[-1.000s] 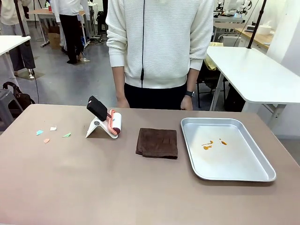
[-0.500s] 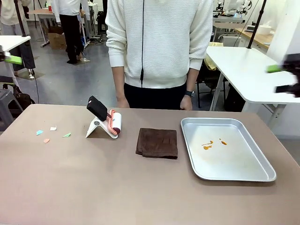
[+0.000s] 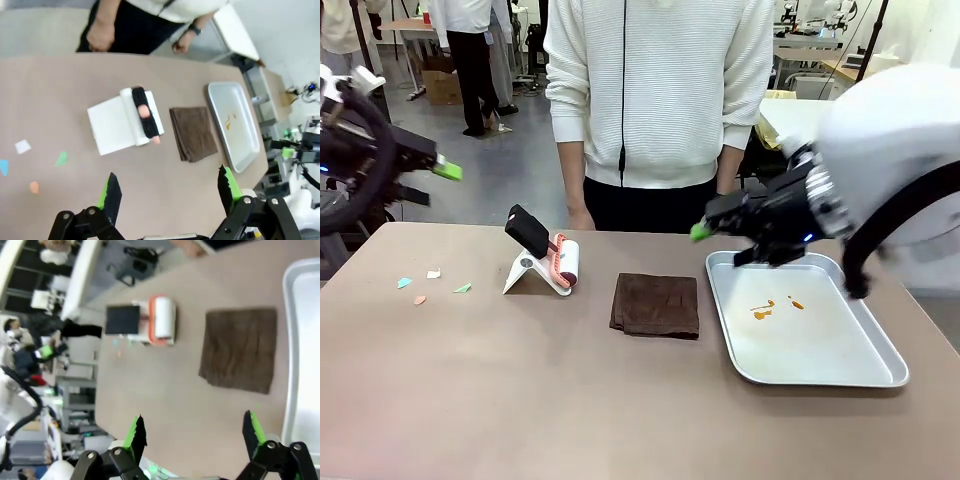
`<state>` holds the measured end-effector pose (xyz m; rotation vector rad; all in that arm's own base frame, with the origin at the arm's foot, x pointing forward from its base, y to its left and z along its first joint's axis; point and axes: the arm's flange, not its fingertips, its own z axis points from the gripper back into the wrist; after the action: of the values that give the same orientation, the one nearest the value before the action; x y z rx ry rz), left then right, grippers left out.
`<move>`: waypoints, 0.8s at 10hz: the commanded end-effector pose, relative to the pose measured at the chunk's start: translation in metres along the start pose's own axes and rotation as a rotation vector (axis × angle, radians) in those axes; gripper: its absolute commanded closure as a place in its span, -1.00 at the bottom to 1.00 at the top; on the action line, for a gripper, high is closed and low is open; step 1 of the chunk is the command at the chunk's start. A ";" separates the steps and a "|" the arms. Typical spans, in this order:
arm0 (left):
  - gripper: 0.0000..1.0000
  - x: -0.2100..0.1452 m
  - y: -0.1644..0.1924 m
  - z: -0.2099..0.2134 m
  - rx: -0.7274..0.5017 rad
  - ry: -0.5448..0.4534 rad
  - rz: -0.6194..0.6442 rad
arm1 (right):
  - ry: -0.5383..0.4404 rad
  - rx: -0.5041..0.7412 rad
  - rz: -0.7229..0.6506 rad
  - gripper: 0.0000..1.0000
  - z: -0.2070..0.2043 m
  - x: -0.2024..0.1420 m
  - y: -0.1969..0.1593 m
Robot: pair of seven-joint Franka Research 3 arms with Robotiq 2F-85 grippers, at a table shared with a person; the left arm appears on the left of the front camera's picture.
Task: Clean the surface of the table.
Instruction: Hold the Lint Roller with your left hand and the towel with your right hand.
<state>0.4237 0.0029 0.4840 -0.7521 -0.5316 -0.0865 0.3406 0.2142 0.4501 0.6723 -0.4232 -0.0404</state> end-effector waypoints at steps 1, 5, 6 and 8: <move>-1.00 0.000 -0.005 -0.021 0.032 0.083 -0.024 | 0.095 -0.065 -0.068 -1.00 -0.042 0.012 -0.002; -1.00 0.001 -0.005 -0.050 0.057 0.157 -0.054 | 0.306 -0.132 -0.131 -1.00 -0.078 0.029 -0.022; -1.00 0.002 -0.004 -0.053 0.044 0.169 -0.044 | 0.289 -0.121 -0.146 -1.00 -0.080 0.033 -0.026; -1.00 -0.005 -0.002 -0.054 0.044 0.157 -0.061 | 0.296 -0.132 -0.125 -1.00 -0.084 0.025 -0.041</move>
<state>0.4445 -0.0374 0.4500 -0.6844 -0.3968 -0.1768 0.4065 0.2253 0.3825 0.5776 -0.1008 -0.0918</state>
